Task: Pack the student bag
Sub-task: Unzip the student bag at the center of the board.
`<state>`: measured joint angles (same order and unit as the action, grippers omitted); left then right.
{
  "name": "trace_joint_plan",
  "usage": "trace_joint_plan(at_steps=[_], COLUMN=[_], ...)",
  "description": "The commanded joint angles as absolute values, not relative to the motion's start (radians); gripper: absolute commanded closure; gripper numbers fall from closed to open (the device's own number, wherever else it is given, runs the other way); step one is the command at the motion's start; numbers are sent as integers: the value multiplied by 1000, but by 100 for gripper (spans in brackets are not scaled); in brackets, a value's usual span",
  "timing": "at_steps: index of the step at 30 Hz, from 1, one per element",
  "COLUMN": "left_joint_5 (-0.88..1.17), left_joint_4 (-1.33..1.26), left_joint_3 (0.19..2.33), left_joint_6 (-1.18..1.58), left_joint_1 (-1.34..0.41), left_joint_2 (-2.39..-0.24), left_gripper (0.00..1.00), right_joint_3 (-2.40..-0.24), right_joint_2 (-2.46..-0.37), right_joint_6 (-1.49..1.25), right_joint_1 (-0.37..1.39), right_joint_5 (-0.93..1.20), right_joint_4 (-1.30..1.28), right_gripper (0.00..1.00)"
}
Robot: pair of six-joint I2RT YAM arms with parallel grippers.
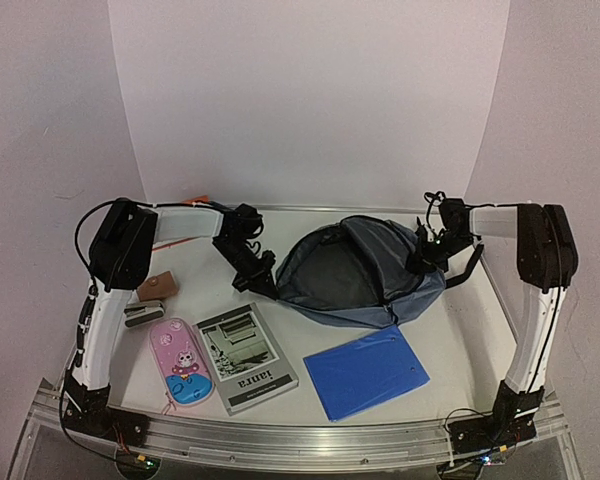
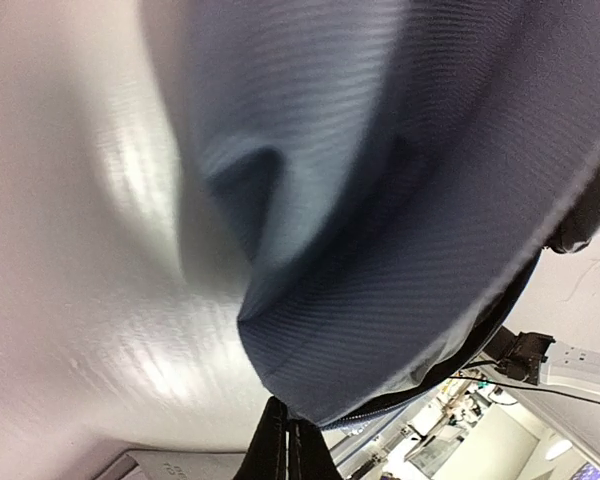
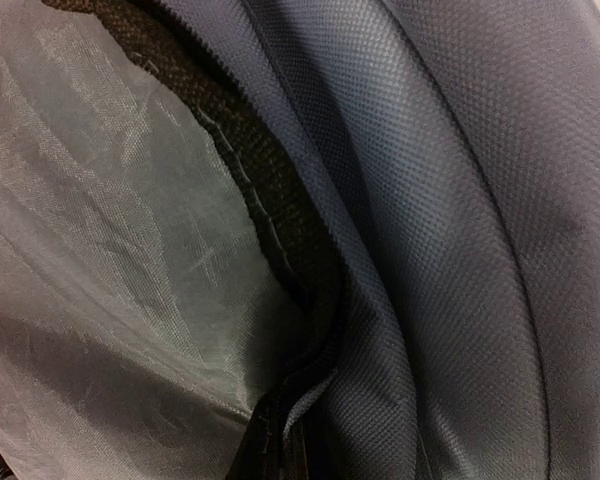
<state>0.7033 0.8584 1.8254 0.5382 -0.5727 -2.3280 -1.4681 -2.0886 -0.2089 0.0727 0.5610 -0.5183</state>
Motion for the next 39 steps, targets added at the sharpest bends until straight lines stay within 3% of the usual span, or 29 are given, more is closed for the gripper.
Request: trace_joint_plan(at_steps=[1, 5, 7, 11, 15, 18, 26, 29, 34, 39], left_joint_5=[671, 650, 634, 639, 657, 660, 663, 663, 661, 661], left_joint_4=[944, 982, 1028, 1030, 987, 979, 975, 969, 963, 898], left_joint_3=[1904, 1960, 2002, 2013, 1989, 1991, 1995, 1993, 1978, 1893], left_joint_6=[504, 506, 498, 513, 541, 546, 549, 555, 563, 610], left_joint_1=[-583, -581, -578, -557, -514, -485, -444, -437, -432, -401], left_joint_2=[-2328, -2330, -2340, -2311, -2253, -2230, -2217, -2215, -2210, -2156], left_gripper=[95, 72, 59, 42, 34, 31, 29, 28, 28, 25], right_joint_3=[-1497, -1532, -1546, -1576, -1632, -1669, -1783, -1805, -1765, -1702], right_joint_2=[-2138, -2136, -2118, -2080, -2040, -2010, -1983, -1961, -1910, -1984], right_joint_6=[-155, -129, -112, -82, -51, -27, 50, 90, 157, 156], right_joint_1=[69, 75, 75, 75, 75, 75, 81, 126, 248, 265], right_joint_5=[401, 350, 326, 316, 307, 311, 296, 342, 438, 340], right_joint_4=[-530, -560, -585, -637, -670, -677, -682, -684, -684, -685], right_gripper=[83, 41, 28, 22, 14, 3, 3, 9, 30, 29])
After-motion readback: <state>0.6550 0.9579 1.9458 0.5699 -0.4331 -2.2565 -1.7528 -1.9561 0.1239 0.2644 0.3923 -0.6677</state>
